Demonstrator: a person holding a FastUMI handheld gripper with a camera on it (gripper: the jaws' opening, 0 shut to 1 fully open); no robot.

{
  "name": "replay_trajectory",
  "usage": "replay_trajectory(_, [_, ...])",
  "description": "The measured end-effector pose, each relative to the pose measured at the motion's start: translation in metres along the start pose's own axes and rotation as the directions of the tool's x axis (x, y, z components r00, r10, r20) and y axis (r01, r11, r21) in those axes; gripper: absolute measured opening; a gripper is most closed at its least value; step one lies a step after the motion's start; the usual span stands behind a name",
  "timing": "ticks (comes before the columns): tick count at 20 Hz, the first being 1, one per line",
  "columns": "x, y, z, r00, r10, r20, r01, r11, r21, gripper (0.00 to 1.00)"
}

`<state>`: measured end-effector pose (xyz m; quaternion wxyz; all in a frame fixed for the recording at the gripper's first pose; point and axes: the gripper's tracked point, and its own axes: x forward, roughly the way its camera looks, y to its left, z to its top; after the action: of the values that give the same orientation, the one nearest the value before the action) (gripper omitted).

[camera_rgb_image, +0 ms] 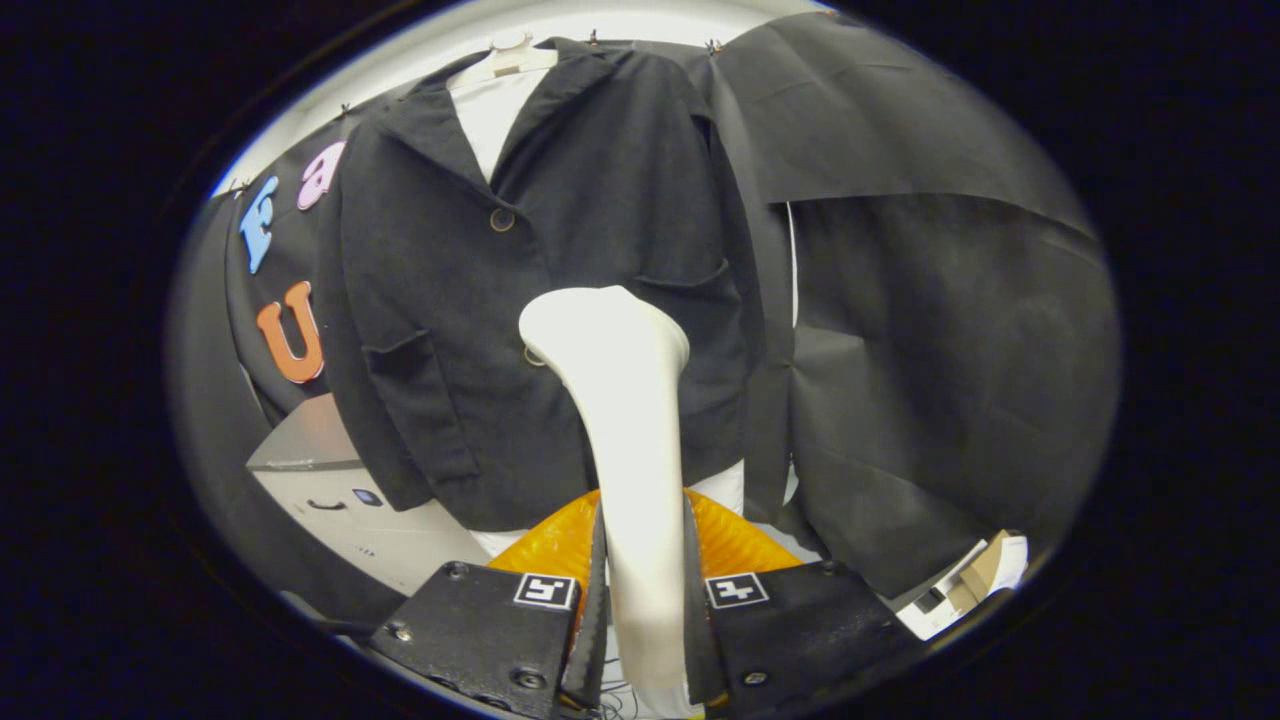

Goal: Iron the clothes twice with a garment steamer, once on the left side and once on the right side.

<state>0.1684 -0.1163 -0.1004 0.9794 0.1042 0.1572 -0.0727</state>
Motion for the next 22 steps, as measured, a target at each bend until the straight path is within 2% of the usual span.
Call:
replay_trajectory(9, [0.011,-0.004,-0.014,0.995,0.089,-0.053,-0.089,0.996,0.002,0.34])
replay_trajectory(14, [0.014,-0.007,-0.018,0.993,0.094,-0.07,-0.093,0.996,0.013,0.34])
replay_trajectory(18, [-0.014,0.001,-0.01,0.996,0.08,-0.042,-0.079,0.997,0.021,0.34])
replay_trajectory(22, [-0.066,0.031,-0.004,0.996,0.081,0.024,-0.081,0.997,-0.002,0.34])
